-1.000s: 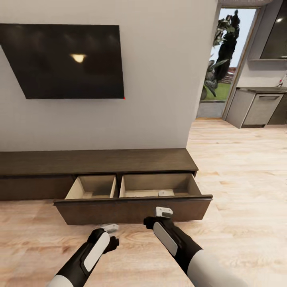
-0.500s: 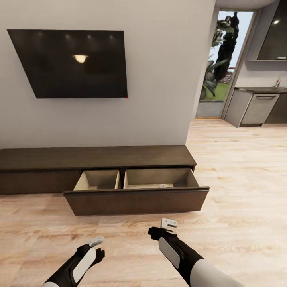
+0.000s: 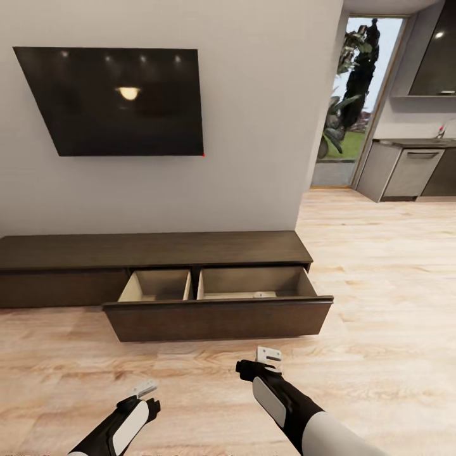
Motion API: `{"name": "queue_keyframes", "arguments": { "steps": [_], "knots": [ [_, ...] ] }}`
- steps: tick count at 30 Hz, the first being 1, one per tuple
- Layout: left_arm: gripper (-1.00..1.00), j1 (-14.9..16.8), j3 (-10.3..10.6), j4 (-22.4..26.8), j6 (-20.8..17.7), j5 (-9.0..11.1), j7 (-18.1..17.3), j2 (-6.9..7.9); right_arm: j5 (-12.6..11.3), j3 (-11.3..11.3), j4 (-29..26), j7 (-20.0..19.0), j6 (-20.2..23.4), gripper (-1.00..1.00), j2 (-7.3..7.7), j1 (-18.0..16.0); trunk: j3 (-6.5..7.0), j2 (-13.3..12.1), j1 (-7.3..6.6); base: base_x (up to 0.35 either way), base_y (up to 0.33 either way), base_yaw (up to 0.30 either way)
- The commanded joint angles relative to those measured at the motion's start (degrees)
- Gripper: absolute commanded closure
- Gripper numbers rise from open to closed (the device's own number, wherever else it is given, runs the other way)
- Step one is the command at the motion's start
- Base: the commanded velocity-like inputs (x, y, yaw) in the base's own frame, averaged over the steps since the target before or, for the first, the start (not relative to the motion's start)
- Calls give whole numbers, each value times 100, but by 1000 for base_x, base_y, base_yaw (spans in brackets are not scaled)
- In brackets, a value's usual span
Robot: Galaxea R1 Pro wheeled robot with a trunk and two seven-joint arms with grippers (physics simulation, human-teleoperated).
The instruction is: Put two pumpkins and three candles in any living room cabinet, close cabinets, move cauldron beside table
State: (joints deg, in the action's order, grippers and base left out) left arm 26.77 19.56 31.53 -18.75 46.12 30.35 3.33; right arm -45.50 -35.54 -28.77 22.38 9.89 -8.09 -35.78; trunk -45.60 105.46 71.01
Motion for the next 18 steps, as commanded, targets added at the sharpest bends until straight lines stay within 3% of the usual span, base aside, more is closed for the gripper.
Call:
{"name": "queue_keyframes", "arguments": {
  "steps": [1, 10, 18],
  "knots": [
    [-100, 4, 48, 10, -15, 43, 44, 9, -23, -37, -8, 49, 21, -100, -4, -3, -5, 3, -1, -85, 152, 63],
    [-100, 4, 48, -16, -9, 47, 41, 4, -17, -40, -3, 51, 22, -100, -31, -5, -5, 3, -1, -158, 183, 229],
    [-100, 4, 55, -16, -9, 39, 41, 2, -13, -40, 3, 54, 22, -100, -41, -7, -5, 3, -1, -265, 40, 272]
  ]
}}
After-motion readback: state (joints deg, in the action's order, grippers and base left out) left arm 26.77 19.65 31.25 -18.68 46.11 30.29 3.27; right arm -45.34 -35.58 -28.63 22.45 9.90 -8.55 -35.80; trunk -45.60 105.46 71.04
